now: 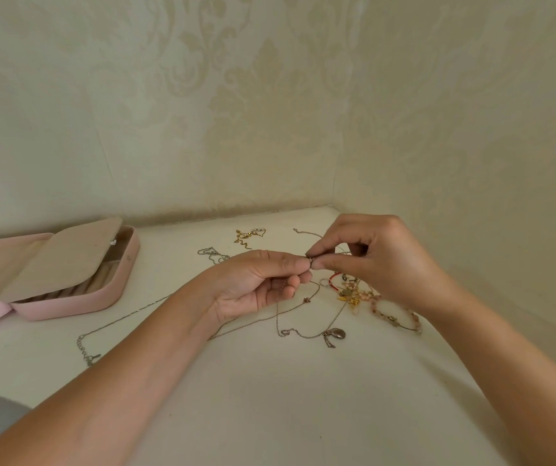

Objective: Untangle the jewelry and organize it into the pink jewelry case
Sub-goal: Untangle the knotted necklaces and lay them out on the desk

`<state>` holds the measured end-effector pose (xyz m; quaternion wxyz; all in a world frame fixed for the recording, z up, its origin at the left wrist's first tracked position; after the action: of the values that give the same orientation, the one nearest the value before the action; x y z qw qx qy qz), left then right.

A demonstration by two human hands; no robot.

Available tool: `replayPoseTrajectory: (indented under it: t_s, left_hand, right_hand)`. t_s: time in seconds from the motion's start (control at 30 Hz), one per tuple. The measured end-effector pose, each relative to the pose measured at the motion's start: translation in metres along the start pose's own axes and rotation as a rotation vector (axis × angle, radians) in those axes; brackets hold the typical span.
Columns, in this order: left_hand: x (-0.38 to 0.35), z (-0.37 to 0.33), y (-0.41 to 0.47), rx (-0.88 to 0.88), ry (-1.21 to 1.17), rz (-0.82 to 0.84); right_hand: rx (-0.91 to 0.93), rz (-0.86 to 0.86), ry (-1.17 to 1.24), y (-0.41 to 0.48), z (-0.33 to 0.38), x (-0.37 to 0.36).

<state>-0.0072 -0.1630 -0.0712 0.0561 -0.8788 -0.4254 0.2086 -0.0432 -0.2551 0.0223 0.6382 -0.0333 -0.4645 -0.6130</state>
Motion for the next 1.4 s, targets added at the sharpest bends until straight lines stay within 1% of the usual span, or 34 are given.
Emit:
replayPoseTrajectory:
  t_s: [0.17, 0.43, 0.6, 0.7, 0.8, 0.97, 1.03, 1.17, 1.27, 1.4]
  left_hand:
    - [0.002, -0.011, -0.001, -0.100, 0.032, -0.027]
    - [0.006, -0.012, 0.001, -0.121, -0.029, -0.061]
    - [0.005, -0.018, -0.001, -0.170, 0.002, -0.042]
    - [0.006, -0.026, -0.005, -0.248, 0.134, -0.065]
    - [0.004, -0.038, -0.011, -0.371, 0.277, -0.097]
    - [-0.003, -0.057, -0.024, -0.569, 0.394, -0.122]
    - [-0.005, -0.062, -0.027, -0.620, 0.415, -0.129]
    - [-0.004, -0.061, -0.027, -0.612, 0.419, -0.145]
    - [-0.002, -0.056, -0.025, -0.555, 0.421, -0.145]
    - [-0.002, -0.049, -0.022, -0.471, 0.351, -0.107]
  right_hand:
    - [-0.019, -0.046, 0.012, -0.001, -0.002, 0.003]
    - [0.020, -0.112, -0.057, -0.001, -0.002, 0.002]
    - [-0.004, -0.129, -0.050, 0.000, -0.004, 0.008]
    - [-0.038, -0.103, -0.028, 0.001, -0.007, 0.012]
    - [-0.062, -0.081, -0.023, 0.001, -0.009, 0.013]
    - [-0.051, -0.069, -0.003, 0.000, -0.005, 0.014]
    - [-0.031, -0.074, 0.007, 0.000, -0.001, 0.014]
    - [-0.025, -0.086, 0.031, 0.000, -0.001, 0.015]
    - [0.009, -0.087, 0.017, 0.000, 0.003, 0.015]
    - [0.076, -0.089, -0.052, 0.000, 0.010, 0.014]
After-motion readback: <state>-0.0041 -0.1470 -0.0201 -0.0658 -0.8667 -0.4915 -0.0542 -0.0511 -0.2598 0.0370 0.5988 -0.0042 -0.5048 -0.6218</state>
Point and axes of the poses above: each hand's wrist, its own y-axis towards the middle knuckle, its own x-axis out of the back of the hand, z = x × y, the point moved 10 cm from there along y, towards the middle knuckle, and after that the axes turned 2 degrees about -z, right-handed, at the moved point
